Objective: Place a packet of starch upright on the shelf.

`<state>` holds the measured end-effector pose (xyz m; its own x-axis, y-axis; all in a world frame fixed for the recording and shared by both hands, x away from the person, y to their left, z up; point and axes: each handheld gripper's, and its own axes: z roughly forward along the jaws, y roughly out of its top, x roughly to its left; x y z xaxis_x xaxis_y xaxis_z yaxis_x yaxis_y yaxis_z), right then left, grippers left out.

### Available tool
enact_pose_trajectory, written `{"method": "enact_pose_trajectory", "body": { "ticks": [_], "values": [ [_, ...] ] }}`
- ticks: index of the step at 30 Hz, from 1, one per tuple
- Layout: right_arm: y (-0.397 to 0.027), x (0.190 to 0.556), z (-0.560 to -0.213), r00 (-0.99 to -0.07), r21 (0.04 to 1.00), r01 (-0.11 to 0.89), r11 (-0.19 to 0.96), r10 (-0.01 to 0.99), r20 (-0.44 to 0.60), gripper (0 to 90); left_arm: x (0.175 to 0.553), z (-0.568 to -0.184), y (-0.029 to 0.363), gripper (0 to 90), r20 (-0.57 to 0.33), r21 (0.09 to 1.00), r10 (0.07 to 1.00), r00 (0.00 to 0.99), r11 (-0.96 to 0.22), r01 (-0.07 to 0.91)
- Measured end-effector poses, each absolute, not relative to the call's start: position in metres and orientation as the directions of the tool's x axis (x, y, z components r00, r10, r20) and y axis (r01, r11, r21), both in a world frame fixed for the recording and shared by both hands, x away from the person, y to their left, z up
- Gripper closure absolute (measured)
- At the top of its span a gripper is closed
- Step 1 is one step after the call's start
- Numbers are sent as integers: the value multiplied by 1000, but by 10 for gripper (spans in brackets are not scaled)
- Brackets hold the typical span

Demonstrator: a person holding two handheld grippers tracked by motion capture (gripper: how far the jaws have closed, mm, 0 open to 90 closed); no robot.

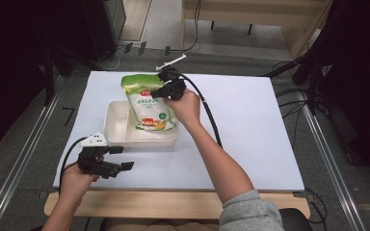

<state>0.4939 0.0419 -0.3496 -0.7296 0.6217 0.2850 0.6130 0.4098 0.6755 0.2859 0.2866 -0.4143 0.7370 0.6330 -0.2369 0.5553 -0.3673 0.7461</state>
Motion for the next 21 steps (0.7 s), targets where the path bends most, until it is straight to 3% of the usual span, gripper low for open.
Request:
{"method": "enact_pose_trajectory", "body": {
  "ticks": [8, 14, 15, 17, 21],
  "values": [
    [27, 496, -361, -732, 699, 602, 386, 617, 289, 802, 286, -414, 287, 218, -235, 746, 634, 737, -368, 555],
    [25, 494, -361, -743, 707, 587, 394, 608, 279, 676, 286, -415, 286, 217, -233, 743, 638, 734, -370, 558],
    [25, 493, -361, -751, 706, 583, 402, 598, 280, 603, 286, -415, 287, 217, -235, 744, 637, 734, -368, 558],
    [25, 491, -360, -758, 707, 582, 402, 583, 293, 541, 286, -415, 287, 217, -236, 743, 636, 735, -369, 558],
    [23, 486, -359, -767, 707, 576, 410, 571, 294, 487, 286, -415, 287, 216, -234, 742, 637, 734, -370, 558]
  ]
}}
